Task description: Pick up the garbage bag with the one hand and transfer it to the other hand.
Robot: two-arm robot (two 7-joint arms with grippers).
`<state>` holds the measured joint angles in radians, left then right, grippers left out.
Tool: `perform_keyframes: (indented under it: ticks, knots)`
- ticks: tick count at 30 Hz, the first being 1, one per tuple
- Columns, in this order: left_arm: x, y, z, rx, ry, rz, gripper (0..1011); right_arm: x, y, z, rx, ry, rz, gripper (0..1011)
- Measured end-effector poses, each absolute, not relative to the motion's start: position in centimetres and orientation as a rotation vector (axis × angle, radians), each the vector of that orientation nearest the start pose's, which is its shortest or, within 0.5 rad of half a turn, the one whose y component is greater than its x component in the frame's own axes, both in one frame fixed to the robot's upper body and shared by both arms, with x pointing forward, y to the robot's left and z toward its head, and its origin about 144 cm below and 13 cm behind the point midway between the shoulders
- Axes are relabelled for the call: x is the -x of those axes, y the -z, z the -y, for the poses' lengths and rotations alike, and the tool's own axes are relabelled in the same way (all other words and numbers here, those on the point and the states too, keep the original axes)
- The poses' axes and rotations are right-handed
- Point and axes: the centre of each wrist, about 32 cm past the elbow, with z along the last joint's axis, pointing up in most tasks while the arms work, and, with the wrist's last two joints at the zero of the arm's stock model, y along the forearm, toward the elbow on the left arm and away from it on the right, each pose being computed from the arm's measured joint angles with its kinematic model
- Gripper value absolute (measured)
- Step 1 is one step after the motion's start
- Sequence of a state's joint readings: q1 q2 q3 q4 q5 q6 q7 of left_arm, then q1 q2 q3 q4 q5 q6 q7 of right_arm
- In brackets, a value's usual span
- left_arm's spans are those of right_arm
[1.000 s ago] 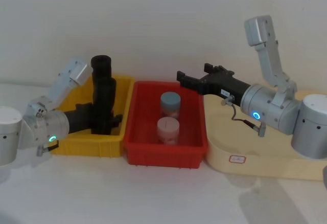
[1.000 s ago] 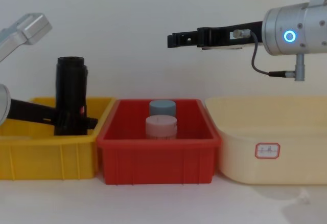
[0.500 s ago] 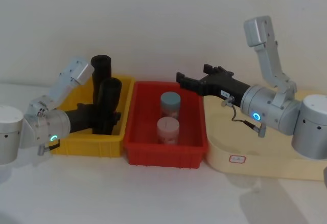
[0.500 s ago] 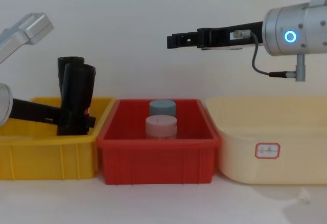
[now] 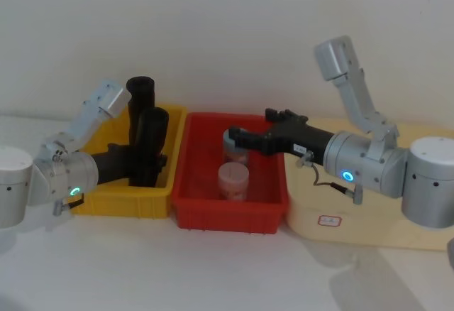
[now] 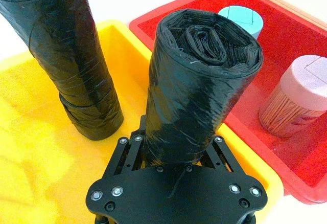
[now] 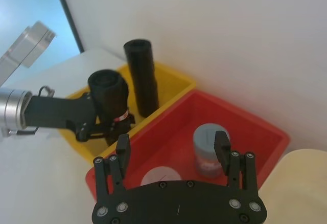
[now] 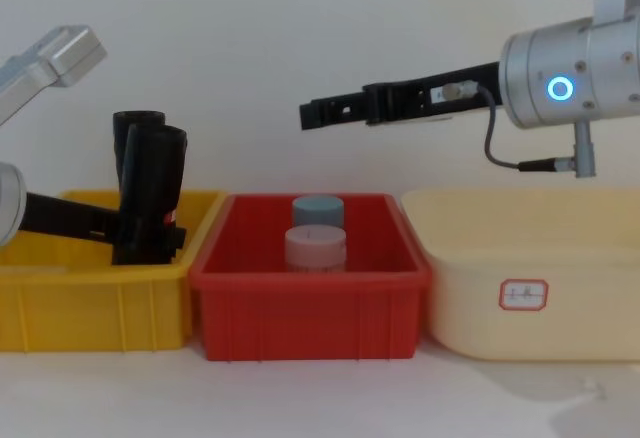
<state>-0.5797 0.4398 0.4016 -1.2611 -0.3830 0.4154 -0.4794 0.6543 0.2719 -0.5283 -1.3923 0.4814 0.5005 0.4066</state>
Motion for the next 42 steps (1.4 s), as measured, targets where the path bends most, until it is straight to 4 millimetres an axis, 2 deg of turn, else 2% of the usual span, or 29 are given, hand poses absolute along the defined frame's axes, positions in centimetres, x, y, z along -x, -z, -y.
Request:
perform_keyframes:
  ticks: [11, 42]
  knots:
    - [-59.5, -125.1, -28.7, -0.342, -0.923, -0.127, 405, -58.2, -129.5, 15.5, 0.286, 0.685, -0.091, 1000]
    - [-59.5, -125.1, -28.7, -0.342, -0.923, -0.127, 405, -60.0, -127.1, 13.6, 0.453, 0.684, -0.086, 1000]
